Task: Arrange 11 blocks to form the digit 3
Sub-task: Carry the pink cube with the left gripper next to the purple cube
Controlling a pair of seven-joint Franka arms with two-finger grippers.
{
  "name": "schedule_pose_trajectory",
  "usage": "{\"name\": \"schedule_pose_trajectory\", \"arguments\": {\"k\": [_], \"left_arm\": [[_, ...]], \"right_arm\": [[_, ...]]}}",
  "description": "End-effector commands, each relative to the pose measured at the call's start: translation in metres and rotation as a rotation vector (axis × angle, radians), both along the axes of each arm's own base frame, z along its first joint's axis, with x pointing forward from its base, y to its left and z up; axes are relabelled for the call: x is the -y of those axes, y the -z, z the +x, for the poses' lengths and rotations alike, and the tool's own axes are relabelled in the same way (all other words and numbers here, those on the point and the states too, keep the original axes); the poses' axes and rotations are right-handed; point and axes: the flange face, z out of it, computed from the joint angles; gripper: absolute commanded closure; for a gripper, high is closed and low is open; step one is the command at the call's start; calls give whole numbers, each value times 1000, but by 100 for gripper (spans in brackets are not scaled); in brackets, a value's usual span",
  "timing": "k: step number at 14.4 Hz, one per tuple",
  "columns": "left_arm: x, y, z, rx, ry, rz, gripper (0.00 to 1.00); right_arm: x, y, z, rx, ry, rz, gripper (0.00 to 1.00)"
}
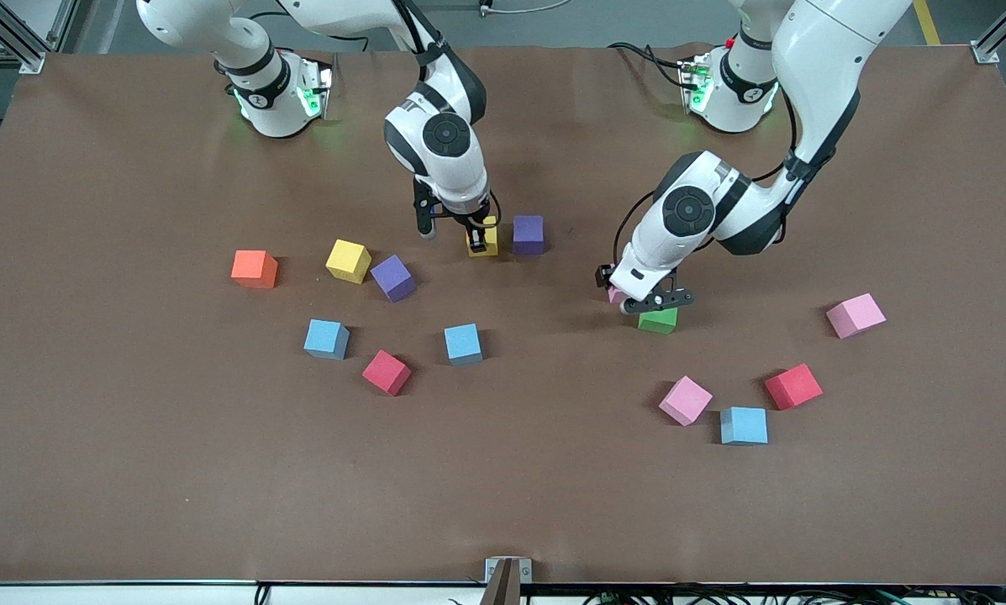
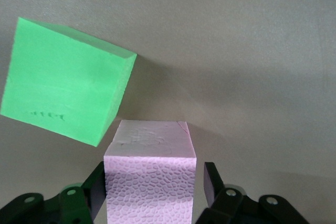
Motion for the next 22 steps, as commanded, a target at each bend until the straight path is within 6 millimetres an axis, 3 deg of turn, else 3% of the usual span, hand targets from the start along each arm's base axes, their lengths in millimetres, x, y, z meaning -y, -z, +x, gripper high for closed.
{"name": "schedule_pose_trajectory", "arguments": {"k": [1, 4, 6, 9, 14, 22], "left_arm": [[-3, 1, 1, 26, 27, 3, 38], [-6, 1, 5, 25, 1, 0, 44], [-5, -6, 8, 35, -48, 7, 59], [3, -26, 14, 65, -172, 6, 70], [21, -67, 17, 21, -344, 85, 70], [33, -76, 13, -74, -847, 71, 70]], "right_arm": [[-12, 2, 3, 3, 39, 10, 98], [-15, 1, 3, 5, 40, 12, 98], [-16, 2, 2, 4, 39, 11, 98], [-20, 5, -4, 2, 28, 8, 98], [-24, 10, -10, -1, 25, 2, 98], [-28, 8, -7, 5, 25, 9, 98]]}}
